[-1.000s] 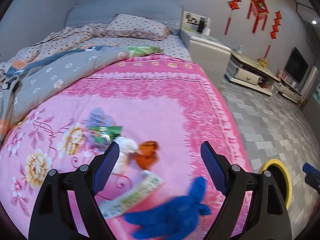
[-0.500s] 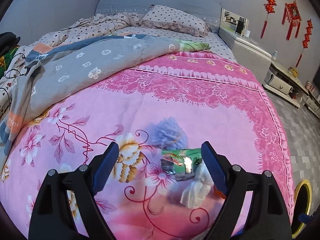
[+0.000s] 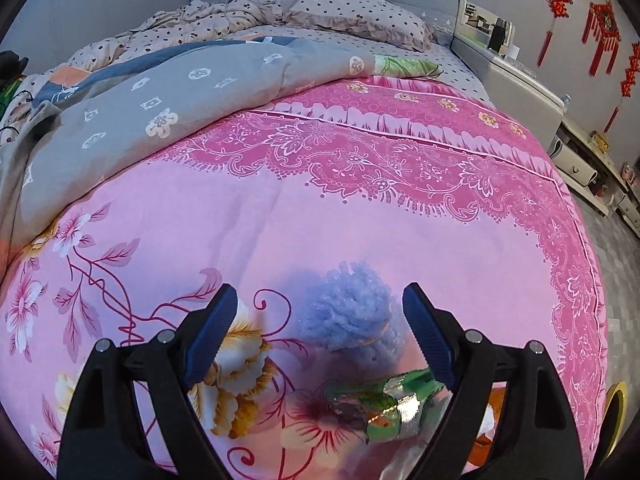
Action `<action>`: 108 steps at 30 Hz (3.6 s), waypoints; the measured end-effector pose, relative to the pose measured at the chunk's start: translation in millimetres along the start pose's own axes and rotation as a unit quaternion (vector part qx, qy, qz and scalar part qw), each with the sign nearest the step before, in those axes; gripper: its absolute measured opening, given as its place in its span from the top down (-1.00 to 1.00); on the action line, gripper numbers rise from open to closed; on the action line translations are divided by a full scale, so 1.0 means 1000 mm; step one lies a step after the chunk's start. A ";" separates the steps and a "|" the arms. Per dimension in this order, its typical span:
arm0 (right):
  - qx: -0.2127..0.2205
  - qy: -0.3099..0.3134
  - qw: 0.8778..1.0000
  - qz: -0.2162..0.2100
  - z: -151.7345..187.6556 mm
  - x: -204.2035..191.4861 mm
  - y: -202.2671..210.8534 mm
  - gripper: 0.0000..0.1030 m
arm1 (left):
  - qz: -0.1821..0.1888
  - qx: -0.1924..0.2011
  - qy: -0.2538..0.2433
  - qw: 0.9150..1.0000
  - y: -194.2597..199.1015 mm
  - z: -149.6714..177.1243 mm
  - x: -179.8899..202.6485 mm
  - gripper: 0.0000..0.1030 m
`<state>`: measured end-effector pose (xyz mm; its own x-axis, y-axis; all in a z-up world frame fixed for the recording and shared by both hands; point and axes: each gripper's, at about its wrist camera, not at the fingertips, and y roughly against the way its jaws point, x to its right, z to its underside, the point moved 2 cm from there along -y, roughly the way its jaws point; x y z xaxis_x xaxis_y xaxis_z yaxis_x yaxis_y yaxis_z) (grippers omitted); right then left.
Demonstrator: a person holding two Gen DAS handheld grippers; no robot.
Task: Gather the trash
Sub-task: 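Grasp the blue mesh puff with the left tool while the right tool grasps the blue glove, then carry the blue mesh puff and blue glove to the bin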
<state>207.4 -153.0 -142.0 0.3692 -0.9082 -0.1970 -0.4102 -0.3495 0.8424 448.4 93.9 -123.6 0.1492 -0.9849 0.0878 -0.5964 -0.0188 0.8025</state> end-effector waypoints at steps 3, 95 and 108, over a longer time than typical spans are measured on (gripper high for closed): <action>-0.003 0.015 1.000 0.005 -0.001 -0.004 -0.009 -0.64 | 0.001 -0.007 -0.009 1.000 -0.013 0.001 0.006 -0.57; 0.126 -0.047 0.989 0.052 0.063 0.032 0.174 0.64 | 0.097 0.038 0.001 0.995 0.196 0.106 0.031 0.24; 0.157 -0.082 0.981 0.081 0.076 0.070 0.217 0.64 | 0.154 0.040 -0.049 0.986 0.230 0.126 0.105 0.24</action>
<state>81.4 -310.0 -11.3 0.1498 -0.9734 -0.1731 -0.6992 -0.2281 0.6776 227.2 -36.0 -3.9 -0.1231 -0.9577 0.2601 -0.6623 0.2745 0.6971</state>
